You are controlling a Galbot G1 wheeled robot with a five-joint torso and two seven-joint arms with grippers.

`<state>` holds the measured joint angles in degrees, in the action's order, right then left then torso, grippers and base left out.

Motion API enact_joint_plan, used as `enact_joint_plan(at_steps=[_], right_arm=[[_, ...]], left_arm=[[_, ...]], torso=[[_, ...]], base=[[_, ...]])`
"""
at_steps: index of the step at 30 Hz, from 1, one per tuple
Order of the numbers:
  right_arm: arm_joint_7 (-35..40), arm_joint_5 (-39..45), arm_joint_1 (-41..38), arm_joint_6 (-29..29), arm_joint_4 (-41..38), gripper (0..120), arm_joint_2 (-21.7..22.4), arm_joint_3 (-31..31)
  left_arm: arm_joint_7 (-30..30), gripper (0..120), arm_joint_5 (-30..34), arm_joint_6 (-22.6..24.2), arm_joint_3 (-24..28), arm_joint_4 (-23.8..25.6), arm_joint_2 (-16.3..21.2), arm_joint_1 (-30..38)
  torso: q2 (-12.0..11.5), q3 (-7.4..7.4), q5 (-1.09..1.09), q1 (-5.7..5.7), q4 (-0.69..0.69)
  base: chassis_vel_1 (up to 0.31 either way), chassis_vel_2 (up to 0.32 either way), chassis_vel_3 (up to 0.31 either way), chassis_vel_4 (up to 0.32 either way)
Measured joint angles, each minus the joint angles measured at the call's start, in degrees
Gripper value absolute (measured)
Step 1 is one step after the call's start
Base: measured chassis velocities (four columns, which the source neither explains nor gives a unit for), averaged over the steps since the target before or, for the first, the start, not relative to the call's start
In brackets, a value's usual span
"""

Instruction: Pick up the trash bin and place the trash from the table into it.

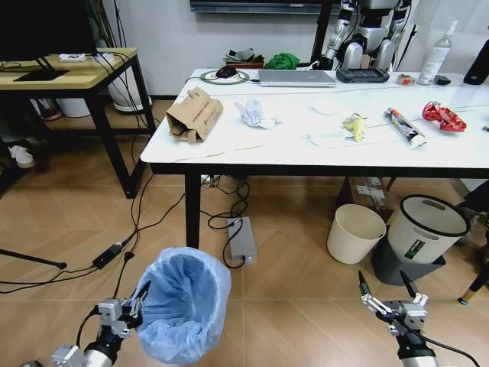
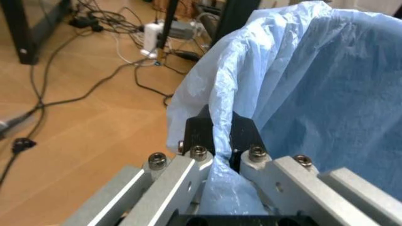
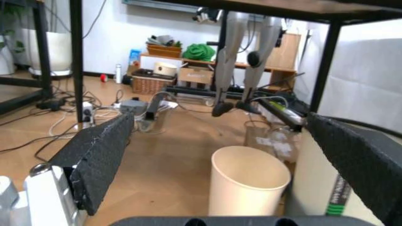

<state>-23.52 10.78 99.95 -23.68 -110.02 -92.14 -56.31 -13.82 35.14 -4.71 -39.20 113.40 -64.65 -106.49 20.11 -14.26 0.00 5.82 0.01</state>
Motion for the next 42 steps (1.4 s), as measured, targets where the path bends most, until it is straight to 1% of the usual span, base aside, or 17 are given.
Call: enact_joint_plan(at_steps=[3, 5, 6, 8, 10, 11, 12, 18, 19, 24, 26, 30, 34, 38, 42], right_arm=[[0.05, 0.29, 0.45, -0.05, -0.58, 100, 0.00, -0.94], [0.05, 0.45, 0.47, -0.36, -0.65, 100, 0.00, -0.95], [0.05, 0.45, 0.47, -0.36, -0.65, 100, 0.00, -0.95], [0.08, 0.46, 0.28, -0.50, -0.37, 100, 0.00, -0.26], [0.10, 0.46, -0.07, -0.41, -0.04, 100, 0.00, 0.59], [0.12, 0.44, -0.70, -0.32, 0.40, 100, 0.00, 1.06], [0.12, 0.44, -0.70, -0.32, 0.40, 100, 0.00, 1.06], [0.57, 0.41, -2.39, 0.24, 1.93, 100, 0.00, 2.12], [0.57, 0.41, -2.39, 0.24, 1.93, 100, 0.00, 2.12], [1.08, 0.50, -2.98, 0.26, 1.80, 100, 0.00, 1.22], [1.08, 0.51, -3.03, 0.18, 1.65, 100, 0.00, 0.97], [1.05, 0.88, -2.66, -1.08, 0.99, 100, 0.00, -0.66], [0.96, 1.10, -2.60, -1.41, 0.91, 100, 0.00, -1.05], [0.93, 1.11, -3.06, -1.43, 1.03, 100, 0.00, -1.05], [0.88, 0.90, -3.10, -1.43, 1.14, 100, 0.00, -0.99]], left_arm=[[-0.12, 0, -0.35, 0.48, 1.01, 0.04, 0.14, -0.09], [-0.92, 0, -1.41, 0.51, 1.11, -0.52, -0.86, 0.24], [-0.92, 0, -1.41, 0.51, 1.11, -0.52, -0.86, 0.24], [-1.20, 0, -2.06, 0.51, 0.80, -1.03, -2.42, 0.59], [-1.38, 0, -2.09, 0.73, 0.13, -1.04, -3.62, 0.38], [-1.74, 0, -2.31, 0.73, -0.50, -1.22, -4.57, 0.16], [-1.74, 0, -2.31, 0.73, -0.50, -1.22, -4.57, 0.16], [-3.11, 0, -2.31, 0.82, -2.70, -1.35, -8.03, -1.72], [-3.11, 0, -2.31, 0.82, -2.70, -1.35, -8.03, -1.72], [-3.49, 0, -2.53, 1.81, -2.86, -1.23, -9.37, -2.00], [-3.60, 0, -2.57, 1.83, -2.92, -1.15, -9.58, -2.09], [-4.21, 0, -3.26, 1.25, -3.52, -0.25, -10.26, -3.40], [-4.20, 0, -3.34, 1.15, -3.64, 0.29, -10.08, -3.67], [-4.09, 0, -3.38, 1.10, -3.65, 0.59, -9.27, -3.73], [-4.10, 0, -3.35, 0.98, -3.61, 0.92, -9.27, -3.92]], torso=[[0.81, -0.55, 0.00, 0.26, -0.01], [1.45, -1.04, 0.02, 0.41, -0.01], [1.45, -1.04, 0.02, 0.41, -0.01], [2.02, -1.45, -0.03, 0.57, -0.01], [2.52, -1.75, 0.02, 0.78, -0.01], [2.91, -1.99, 0.02, 0.93, -0.01], [2.91, -1.99, 0.02, 0.93, -0.01], [4.45, -2.99, 0.00, 1.45, 0.00], [4.45, -2.99, 0.00, 1.45, 0.00], [5.79, -3.91, 0.00, 1.87, -0.02], [6.00, -4.02, 0.00, 1.97, -0.02], [7.26, -4.83, 0.00, 2.42, -0.01], [7.94, -5.30, 0.00, 2.63, -0.01], [9.15, -6.08, 0.00, 3.08, -0.01], [9.96, -6.54, 0.01, 3.42, -0.01]], base=[[0.000, 0.000, 0.000, 0.000], [0.000, 0.000, 0.000, 0.000], [0.000, 0.000, 0.000, 0.000], [0.000, 0.000, 0.000, 0.000], [0.000, 0.000, 0.000, 0.000], [0.000, 0.000, 0.000, 0.000], [0.000, 0.000, 0.000, 0.000], [0.000, 0.000, 0.000, 0.000], [0.000, 0.000, 0.000, 0.000], [0.000, 0.000, 0.000, 0.000], [0.000, 0.000, 0.000, 0.000], [0.000, 0.000, 0.000, 0.000], [0.000, 0.000, 0.000, 0.000], [0.000, 0.000, 0.000, 0.000], [0.000, 0.000, 0.000, 0.000]])
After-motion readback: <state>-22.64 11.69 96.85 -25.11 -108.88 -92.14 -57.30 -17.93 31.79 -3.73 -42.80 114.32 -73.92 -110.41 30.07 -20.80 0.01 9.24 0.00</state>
